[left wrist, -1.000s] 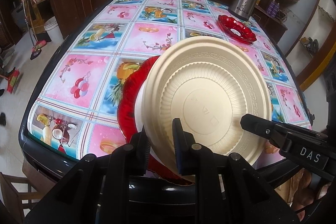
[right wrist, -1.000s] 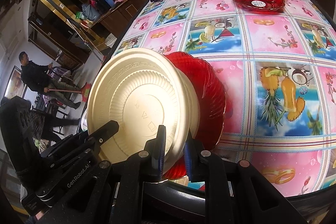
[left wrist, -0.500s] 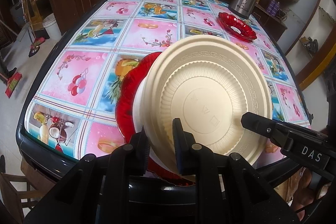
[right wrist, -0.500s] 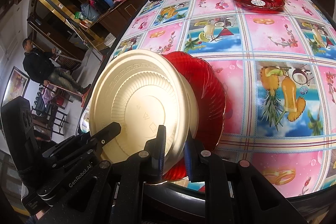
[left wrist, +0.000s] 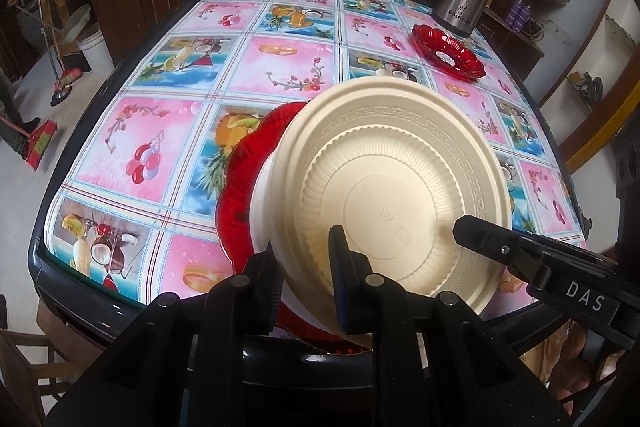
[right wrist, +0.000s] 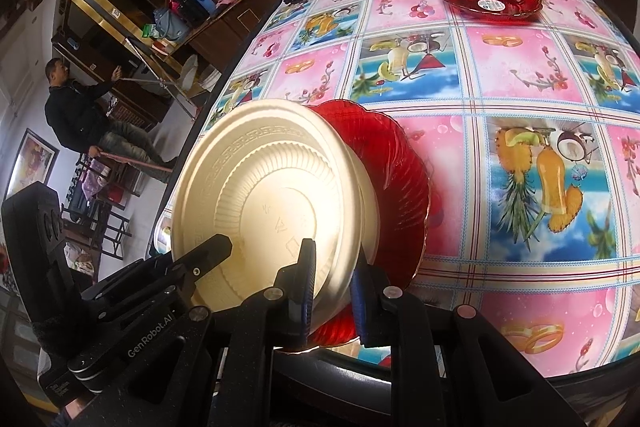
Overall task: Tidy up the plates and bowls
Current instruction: 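Press the beige bowl into the stack with the left tool while the right tool holds it, then open the left tool and withdraw it from the beige bowl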
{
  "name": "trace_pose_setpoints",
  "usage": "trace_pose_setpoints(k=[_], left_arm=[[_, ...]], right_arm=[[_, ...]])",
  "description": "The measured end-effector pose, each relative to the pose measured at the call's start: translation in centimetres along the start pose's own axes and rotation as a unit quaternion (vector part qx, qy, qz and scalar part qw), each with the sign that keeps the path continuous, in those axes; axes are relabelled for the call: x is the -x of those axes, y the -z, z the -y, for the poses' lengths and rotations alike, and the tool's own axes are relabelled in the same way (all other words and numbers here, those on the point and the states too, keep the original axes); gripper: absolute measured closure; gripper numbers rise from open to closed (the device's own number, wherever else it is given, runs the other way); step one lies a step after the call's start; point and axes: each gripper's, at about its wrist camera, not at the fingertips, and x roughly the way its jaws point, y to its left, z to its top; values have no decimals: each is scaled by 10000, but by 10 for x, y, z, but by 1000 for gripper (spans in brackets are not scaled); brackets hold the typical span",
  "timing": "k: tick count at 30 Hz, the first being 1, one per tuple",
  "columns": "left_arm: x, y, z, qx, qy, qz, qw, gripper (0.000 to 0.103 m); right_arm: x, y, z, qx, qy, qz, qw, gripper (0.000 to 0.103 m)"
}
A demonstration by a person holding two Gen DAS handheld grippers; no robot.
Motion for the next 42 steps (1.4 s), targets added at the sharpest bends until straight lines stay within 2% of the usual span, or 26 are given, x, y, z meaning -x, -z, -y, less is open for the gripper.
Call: trace_pose_setpoints(k=[4, 9, 18, 19, 20, 21, 22, 23, 30, 36, 38, 42], left_arm=[[5, -4, 1, -18, 13, 66, 10000, 86], [-4, -4, -1, 56, 78, -125, 9999, 85], [-1, -7, -2, 101, 200, -151, 9996, 81], [-1, -7, -1, 94, 245, -192, 9995, 76], [-2, -7, -1, 92, 275, -214, 9993, 64], [-2, -7, -1, 102, 324, -232, 9992, 58], [-1, -7, -1, 111, 409, -219, 9989, 53], [0, -7, -1, 102, 419, -201, 9989, 53], [7, -9, -7, 117, 407, -165, 9990, 53], [18, -14, -13, 42, 537, -189, 9984, 42], [26, -18, -16, 24, 608, -110, 9981, 37], [38, -32, -22, 16, 537, 108, 9985, 34]], right_arm=[[3, -2, -1, 13, -14, 52, 10000, 84], [4, -2, 1, 2, 1, 53, 10000, 84], [3, -3, 2, 21, -47, 40, 10000, 83], [3, -4, 2, 13, -47, 51, 10000, 83], [4, -4, 2, 12, -40, 59, 10000, 80], [4, -4, 2, 20, -30, 60, 10000, 75], [4, -4, 1, 48, -47, 28, 10000, 63], [4, -4, 0, 67, -110, 32, 9999, 58], [10, -6, -2, 105, -145, 145, 9997, 58], [16, -9, 1, 24, -301, 164, 9994, 51], [17, -10, 3, -26, -436, 141, 9989, 40], [24, -16, 7, -117, -597, 225, 9979, 40]])
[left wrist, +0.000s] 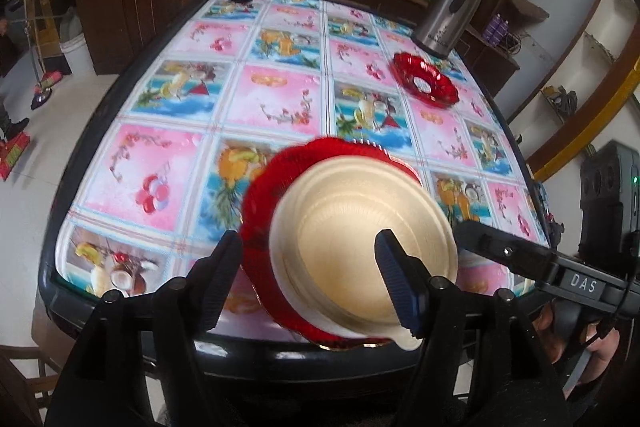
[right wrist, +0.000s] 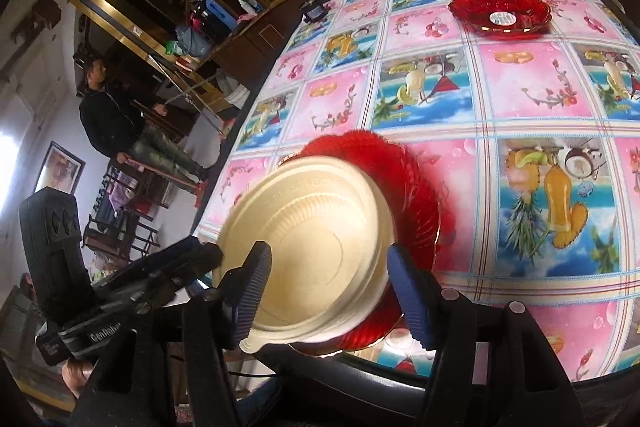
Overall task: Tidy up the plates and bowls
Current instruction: 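Open the left tool and withdraw it from the beige bowl, then move the open left tool to the red scalloped glass dish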
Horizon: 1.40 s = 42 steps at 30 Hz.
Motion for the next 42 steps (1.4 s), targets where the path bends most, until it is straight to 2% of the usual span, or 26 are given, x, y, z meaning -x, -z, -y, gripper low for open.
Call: trace_pose_setpoints(k=[2, 4, 8, 11, 16, 19, 23, 32, 37, 42], left_arm=[[3, -12, -3, 64, -62, 92, 9999, 26], [4, -25, -5, 136, -114, 136, 9998, 24], [-8, -48, 1, 233, 127, -141, 9995, 22], [-18, -63, 22, 91, 219, -252, 9994, 22], [-40, -79, 70, -386, 421, -462, 9973, 22], [-56, -96, 96, -640, 358, -576, 9956, 22], [-74, -117, 116, -731, 192, -614, 9952, 22], [-132, -159, 144, -437, 7, -886, 9951, 22], [-173, -181, 149, 178, -55, -1154, 9931, 22], [-207, -196, 158, 446, -303, -1165, 9917, 22]], right_arm=[[5, -4, 2, -74, -108, 52, 9999, 28], [11, -8, 5, -148, -186, 140, 9996, 20], [19, -17, 13, -237, -211, 162, 9994, 13], [23, -25, 28, -418, -250, 187, 9986, 7], [34, -41, 61, -835, -218, 330, 9957, 7], [44, -52, 80, -966, -119, 444, 9943, 7], [59, -67, 108, -1257, -111, 650, 9899, 7], [71, -113, 163, -1689, -7, 928, 9812, 7], [65, -144, 192, -1851, 111, 980, 9778, 8], [48, -174, 220, -2008, 242, 908, 9751, 14]])
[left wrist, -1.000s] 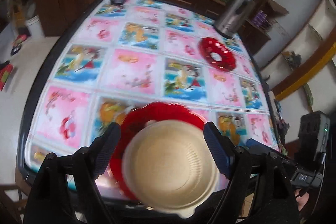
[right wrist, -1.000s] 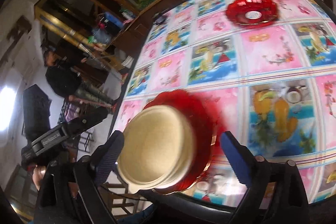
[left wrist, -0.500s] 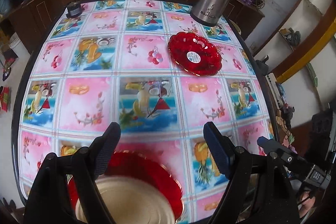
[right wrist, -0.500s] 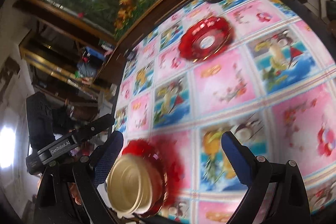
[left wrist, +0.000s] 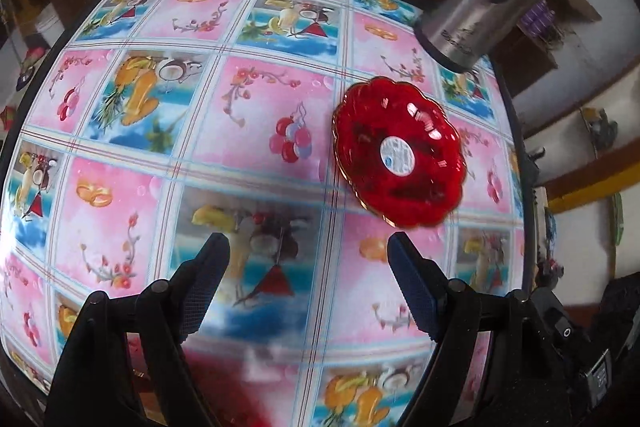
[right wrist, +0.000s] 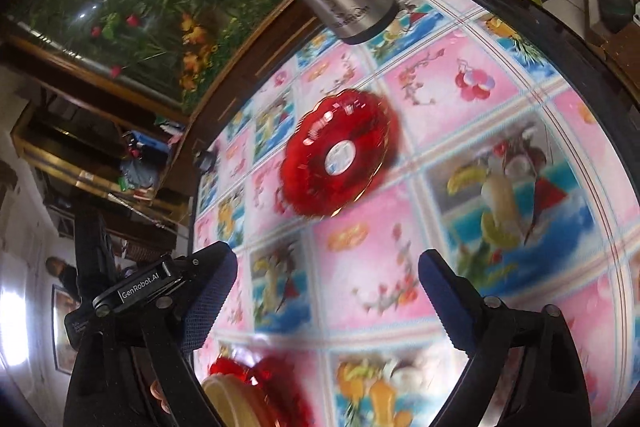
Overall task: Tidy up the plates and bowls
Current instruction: 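Move the open left tool to the red scalloped glass dish, then grasp the red dish rim with the left tool and lift it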
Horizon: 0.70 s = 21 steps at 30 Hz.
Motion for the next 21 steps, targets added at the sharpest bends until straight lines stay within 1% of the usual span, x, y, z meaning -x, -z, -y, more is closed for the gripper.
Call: trace_pose_setpoints(k=[2, 3, 5, 8, 12, 13, 21], left_arm=[[-10, -6, 3, 43, -58, -29, 10000, 22], [-16, -9, 5, 61, -107, -42, 9999, 22], [-24, -12, 7, 76, -159, -60, 9998, 22], [-37, -16, 10, 75, -251, -92, 9996, 22], [-54, -24, 13, 142, -331, -123, 9993, 22], [-58, -26, 14, 156, -342, -122, 9992, 22], [-83, -34, 13, 353, -402, -200, 9984, 22]], right_arm=[[-14, -13, 6, -46, -5, -83, 10000, 21], [-18, -17, 7, -62, -1, -107, 9999, 22], [-31, -27, 12, -118, 61, -157, 9998, 27], [-50, -41, 19, -189, 65, -188, 9996, 32], [-70, -50, 28, -335, 79, -241, 9991, 36], [-74, -51, 29, -334, 84, -244, 9991, 39], [-93, -63, 31, -312, 125, -244, 9991, 44]])
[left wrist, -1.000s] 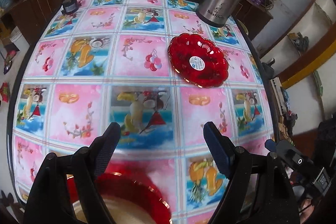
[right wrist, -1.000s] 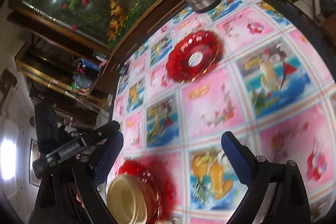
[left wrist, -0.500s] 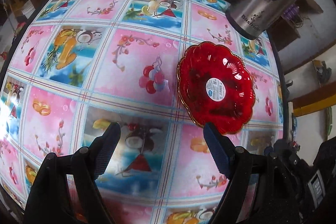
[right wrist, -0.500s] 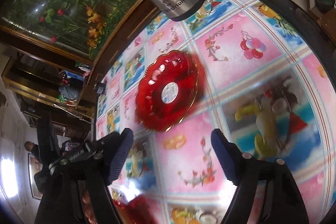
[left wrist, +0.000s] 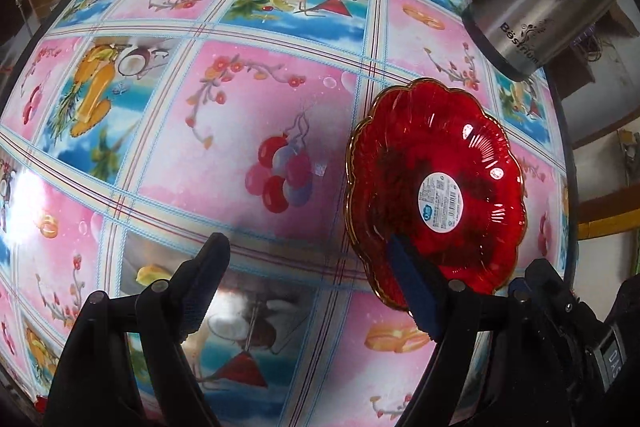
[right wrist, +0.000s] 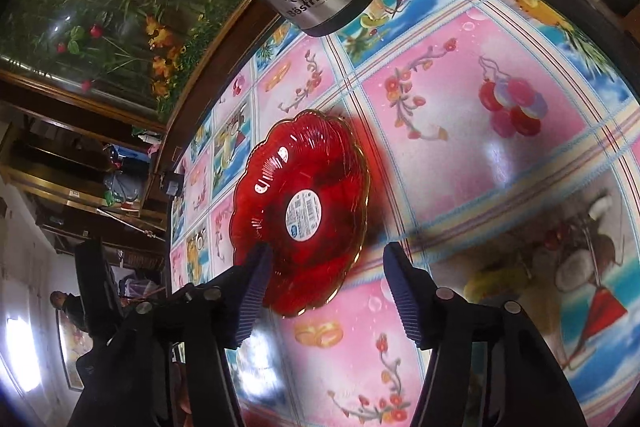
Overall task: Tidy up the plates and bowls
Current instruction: 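Grasp the red dish rim with the left tool and lift it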
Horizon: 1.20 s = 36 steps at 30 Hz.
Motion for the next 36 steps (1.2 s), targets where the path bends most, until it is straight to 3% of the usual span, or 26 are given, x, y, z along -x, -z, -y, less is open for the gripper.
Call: trace_pose_setpoints(k=[7, 15, 17, 19, 22, 30, 33, 36], left_arm=[[-12, -5, 2, 144, 225, -80, 9996, 25], [-12, -9, 21, -122, 235, 61, 9996, 55], [-12, -9, 25, -185, 187, 78, 9996, 68], [-13, -9, 27, -236, 120, 94, 9996, 70], [-14, -8, 31, -329, 121, 79, 9994, 84], [-14, -5, 42, -489, 124, 111, 9987, 85], [-14, -6, 42, -541, 137, 113, 9984, 85], [-13, -4, 43, -594, 154, 110, 9981, 85]], right_arm=[[-10, -5, 3, 2, 83, -29, 10000, 52], [-20, -10, 8, -28, 163, -69, 9998, 66], [-22, -10, 9, -26, 195, -88, 9998, 72], [-23, -10, 11, -42, 236, -95, 9997, 74], [-25, -9, 14, -89, 239, -116, 9996, 76], [-30, -10, 13, -47, 277, -139, 9995, 84], [-30, -11, 13, 7, 444, -93, 9990, 93], [-29, -11, 14, 10, 437, -91, 9990, 94]])
